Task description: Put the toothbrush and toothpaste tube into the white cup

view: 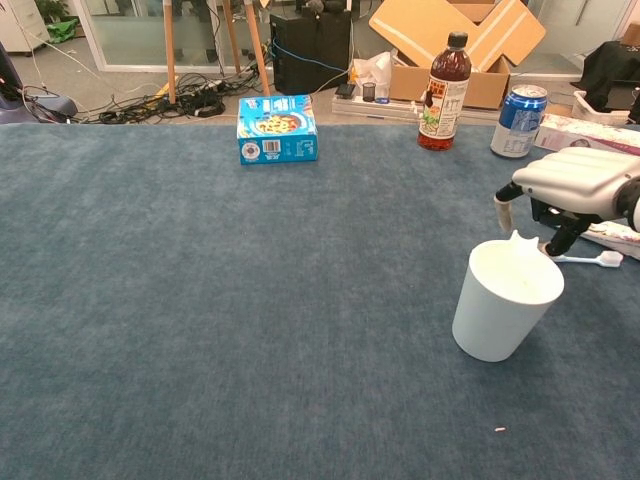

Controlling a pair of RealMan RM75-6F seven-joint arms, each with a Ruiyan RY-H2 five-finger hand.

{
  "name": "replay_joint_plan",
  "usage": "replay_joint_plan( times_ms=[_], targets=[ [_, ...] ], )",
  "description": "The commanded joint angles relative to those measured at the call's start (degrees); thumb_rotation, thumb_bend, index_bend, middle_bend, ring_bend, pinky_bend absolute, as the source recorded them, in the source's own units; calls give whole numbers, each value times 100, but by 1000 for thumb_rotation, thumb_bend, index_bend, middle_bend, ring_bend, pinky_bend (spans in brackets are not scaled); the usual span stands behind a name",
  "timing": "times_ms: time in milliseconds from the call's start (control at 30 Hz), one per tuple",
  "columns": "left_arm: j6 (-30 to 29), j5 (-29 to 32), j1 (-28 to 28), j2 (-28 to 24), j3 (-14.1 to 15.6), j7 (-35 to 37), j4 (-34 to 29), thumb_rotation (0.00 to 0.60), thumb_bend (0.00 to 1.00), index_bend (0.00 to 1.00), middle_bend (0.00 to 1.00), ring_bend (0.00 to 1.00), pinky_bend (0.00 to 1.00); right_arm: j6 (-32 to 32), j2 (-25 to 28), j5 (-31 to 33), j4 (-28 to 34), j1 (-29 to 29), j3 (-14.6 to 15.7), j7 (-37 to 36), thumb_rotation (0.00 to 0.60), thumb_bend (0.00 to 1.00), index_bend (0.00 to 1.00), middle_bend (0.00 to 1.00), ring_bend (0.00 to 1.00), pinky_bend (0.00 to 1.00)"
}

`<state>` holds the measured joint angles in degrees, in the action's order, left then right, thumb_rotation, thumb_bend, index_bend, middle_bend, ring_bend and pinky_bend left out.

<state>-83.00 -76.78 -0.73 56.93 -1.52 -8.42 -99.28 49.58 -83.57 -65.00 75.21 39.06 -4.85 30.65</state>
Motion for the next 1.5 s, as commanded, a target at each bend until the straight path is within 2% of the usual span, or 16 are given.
replay_joint_plan(
  times_ms=[33, 500, 1500],
  targets=[
    [5, 1, -1, -2, 1, 3, 0, 600, 0, 823, 537, 434, 385, -46, -92, 117, -68, 45, -25, 79, 600, 210, 454, 1000, 1000, 1000],
    [-10, -17, 5, -11, 5, 10, -13, 600, 0, 823, 537, 434, 385, -223, -335, 391, -340, 171, -25, 115, 600, 210, 464, 1000, 1000, 1000],
    [-32, -28, 16, -30, 0, 45, -27, 600, 0, 823, 537, 434, 386, -389, -651, 432, -846, 274, 40, -88, 600, 213, 529, 1000, 1000, 1000]
  ],
)
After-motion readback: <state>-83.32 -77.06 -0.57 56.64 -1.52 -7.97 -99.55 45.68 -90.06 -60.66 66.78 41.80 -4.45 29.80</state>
